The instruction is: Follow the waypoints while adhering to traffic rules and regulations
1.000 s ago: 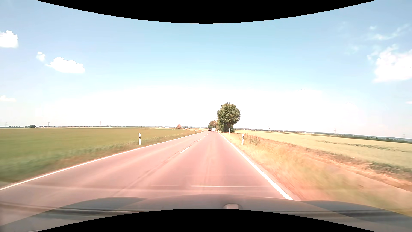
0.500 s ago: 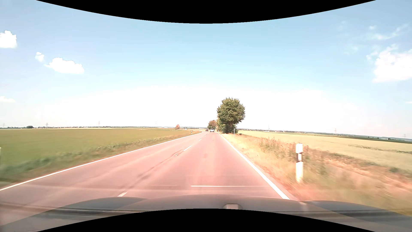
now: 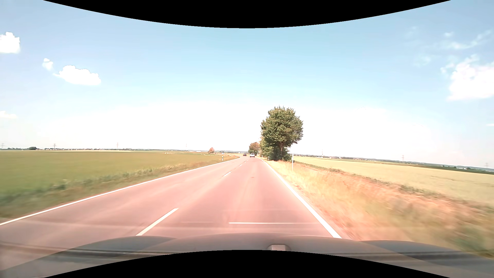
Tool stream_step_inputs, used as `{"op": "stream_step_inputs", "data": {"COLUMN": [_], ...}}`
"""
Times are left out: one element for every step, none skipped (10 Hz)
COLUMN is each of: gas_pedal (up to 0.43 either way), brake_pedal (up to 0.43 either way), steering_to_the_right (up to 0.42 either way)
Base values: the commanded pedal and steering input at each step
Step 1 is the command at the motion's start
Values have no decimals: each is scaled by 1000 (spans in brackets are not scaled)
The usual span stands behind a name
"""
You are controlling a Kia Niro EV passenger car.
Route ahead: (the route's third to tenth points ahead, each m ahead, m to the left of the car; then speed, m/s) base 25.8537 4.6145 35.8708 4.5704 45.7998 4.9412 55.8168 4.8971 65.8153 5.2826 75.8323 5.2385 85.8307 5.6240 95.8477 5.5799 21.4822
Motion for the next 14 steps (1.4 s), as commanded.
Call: {"op": "stream_step_inputs", "data": {"gas_pedal": [228, 228, 228, 228, 220, 220, 220, 209, 209, 209, 209, 209, 209, 209], "brake_pedal": [0, 0, 0, 0, 0, 0, 0, 0, 0, 0, 0, 0, 0, 0], "steering_to_the_right": [0, -1, -4, -5, -5, -4, -3, -3, -2, -1, -1, -1, -1, -1]}}
